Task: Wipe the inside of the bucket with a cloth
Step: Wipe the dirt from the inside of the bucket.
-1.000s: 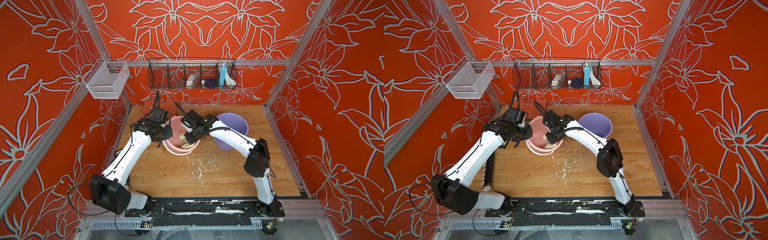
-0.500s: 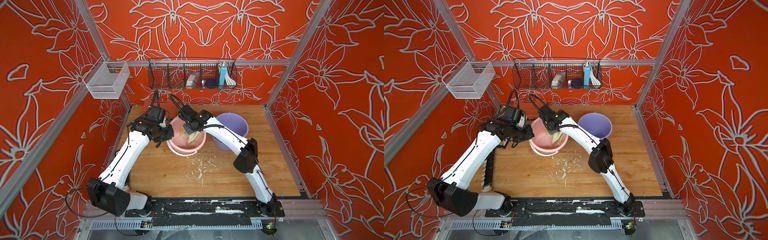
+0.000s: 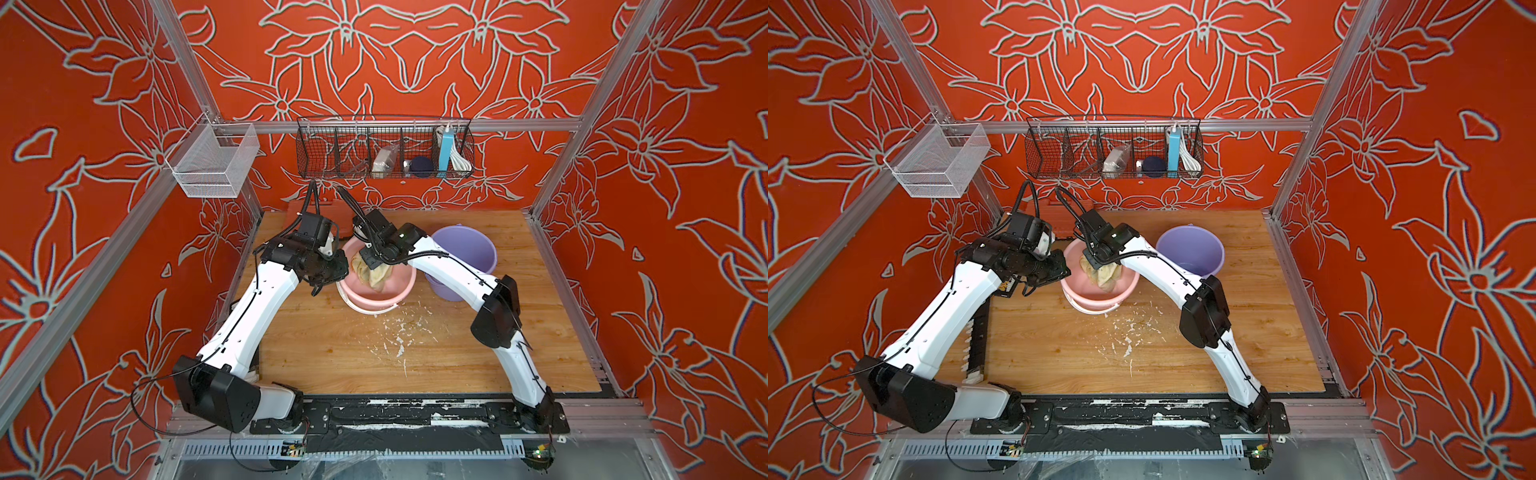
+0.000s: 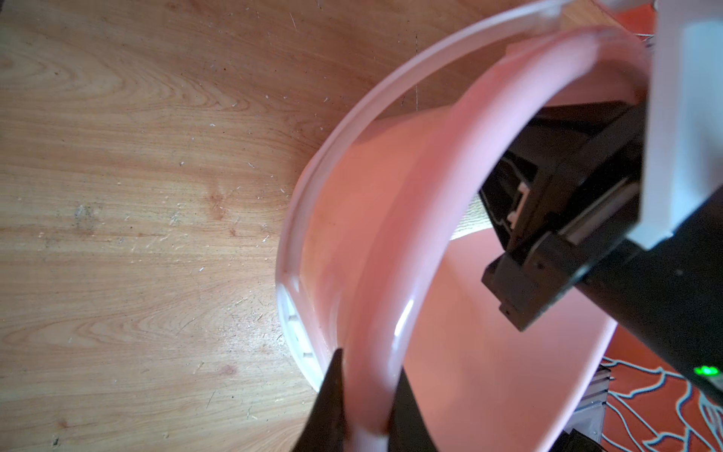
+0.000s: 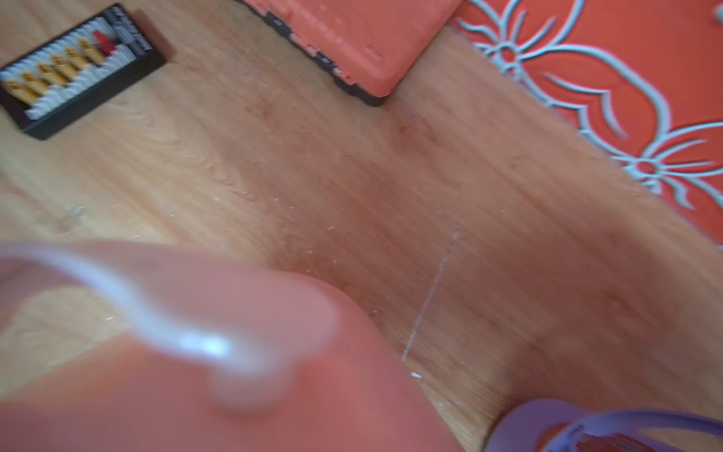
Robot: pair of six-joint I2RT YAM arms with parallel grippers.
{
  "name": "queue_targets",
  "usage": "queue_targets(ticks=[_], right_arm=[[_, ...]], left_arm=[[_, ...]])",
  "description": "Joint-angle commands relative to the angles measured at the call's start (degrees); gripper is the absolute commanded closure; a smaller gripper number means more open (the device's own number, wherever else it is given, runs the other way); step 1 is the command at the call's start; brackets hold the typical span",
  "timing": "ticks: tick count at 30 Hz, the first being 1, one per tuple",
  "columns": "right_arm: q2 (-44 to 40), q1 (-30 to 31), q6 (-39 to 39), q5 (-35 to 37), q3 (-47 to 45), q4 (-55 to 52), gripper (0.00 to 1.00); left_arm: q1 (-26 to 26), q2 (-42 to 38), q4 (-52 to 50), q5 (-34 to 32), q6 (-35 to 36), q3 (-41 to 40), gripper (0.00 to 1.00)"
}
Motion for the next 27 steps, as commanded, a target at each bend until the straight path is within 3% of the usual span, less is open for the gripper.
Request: queue_targets(ticks=[1,4,8,14,18,24,27], right_arm=[[-6.0,-1.2,-0.9,11.7,-3.6,3.2,1.0],[-8.9,-1.4,-1.9,15.0,-6.8,4.3,1.0],[-8.2,-1.4,-1.7,17.4,-3.8,-2.8,1.0],[-6.2,-1.3,1.8,9.8,-2.6,-16.2,1.0],[-7.7,-0.7,2.4,0.8,-7.3,-17.9,1.0],[-10.5,-0.3,1.6,-27.8,-15.7,-11.8,1.0],[-12.7,-0.4,3.0,-29.1,-18.2,-7.0,1.0]], left_arm=[[-0.1,-0.9,-3.0,-3.4,-0.1,-0.1,1.0],[-0.2,-1.1,-2.9,-9.3,-0.2,-0.2,1.0],[-0.2,-1.6,-2.7,-14.7,-0.2,0.4,1.0],[-0.2,-2.1,-1.4,-18.2,-0.2,1.7,1.0],[-0.2,-1.1,-1.1,-17.9,-0.1,3.0,1.0],[-0.2,-0.4,-0.5,-17.1,0.4,3.7,1.0],[-0.2,-0.4,-0.6,-16.5,0.4,3.7,1.0]])
